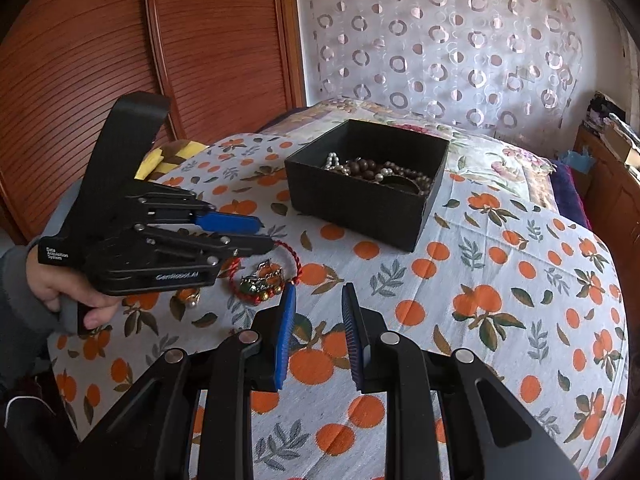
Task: Organize jewelry
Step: 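Lower the left gripper onto the red string bracelet and close on it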
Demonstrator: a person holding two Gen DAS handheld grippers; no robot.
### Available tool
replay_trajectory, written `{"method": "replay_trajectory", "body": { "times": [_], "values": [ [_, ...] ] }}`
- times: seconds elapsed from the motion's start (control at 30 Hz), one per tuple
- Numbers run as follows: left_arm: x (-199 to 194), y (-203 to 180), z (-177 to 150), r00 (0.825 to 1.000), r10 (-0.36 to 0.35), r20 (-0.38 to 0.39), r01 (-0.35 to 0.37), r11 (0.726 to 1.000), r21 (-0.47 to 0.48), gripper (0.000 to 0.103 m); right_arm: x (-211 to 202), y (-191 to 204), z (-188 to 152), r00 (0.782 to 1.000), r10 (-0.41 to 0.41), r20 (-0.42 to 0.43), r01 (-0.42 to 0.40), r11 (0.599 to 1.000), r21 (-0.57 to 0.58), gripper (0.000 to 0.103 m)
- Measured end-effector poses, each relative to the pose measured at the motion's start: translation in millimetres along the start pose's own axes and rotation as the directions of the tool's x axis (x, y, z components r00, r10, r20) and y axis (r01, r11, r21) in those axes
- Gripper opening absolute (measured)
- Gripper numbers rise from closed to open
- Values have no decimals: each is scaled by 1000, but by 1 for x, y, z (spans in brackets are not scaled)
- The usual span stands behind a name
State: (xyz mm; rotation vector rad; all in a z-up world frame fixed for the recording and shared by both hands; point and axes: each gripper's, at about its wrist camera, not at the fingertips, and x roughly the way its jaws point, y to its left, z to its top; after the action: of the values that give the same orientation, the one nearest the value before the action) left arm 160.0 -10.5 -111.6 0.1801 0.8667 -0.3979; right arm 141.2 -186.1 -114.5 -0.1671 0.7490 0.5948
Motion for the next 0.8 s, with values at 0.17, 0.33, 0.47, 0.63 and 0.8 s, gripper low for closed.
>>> {"method": "replay_trajectory", "body": {
  "times": [0.17,0.33,0.47,0.63,0.8],
  "values": [
    [-13,1,0,999,-20,33,21,998,-53,7,-3,4,-1,1000,13,1,-13,1000,-5,26],
    [-49,0,0,990,-39,136,52,994,-99,7,-1,8,-1,1000,23,-9,-23,1000,-15,26],
    [-71,1,4,981,-25,193,50,991,-127,7,4,14,0,999,34,-18,-35,999,-24,26],
    [-89,5,2,972,10,234,26,988,-151,7,11,19,7,997,62,-34,-64,997,-36,26],
    [-97,14,-7,970,30,243,15,983,-182,7,26,26,9,994,82,-75,-87,995,-55,26]
  ]
}}
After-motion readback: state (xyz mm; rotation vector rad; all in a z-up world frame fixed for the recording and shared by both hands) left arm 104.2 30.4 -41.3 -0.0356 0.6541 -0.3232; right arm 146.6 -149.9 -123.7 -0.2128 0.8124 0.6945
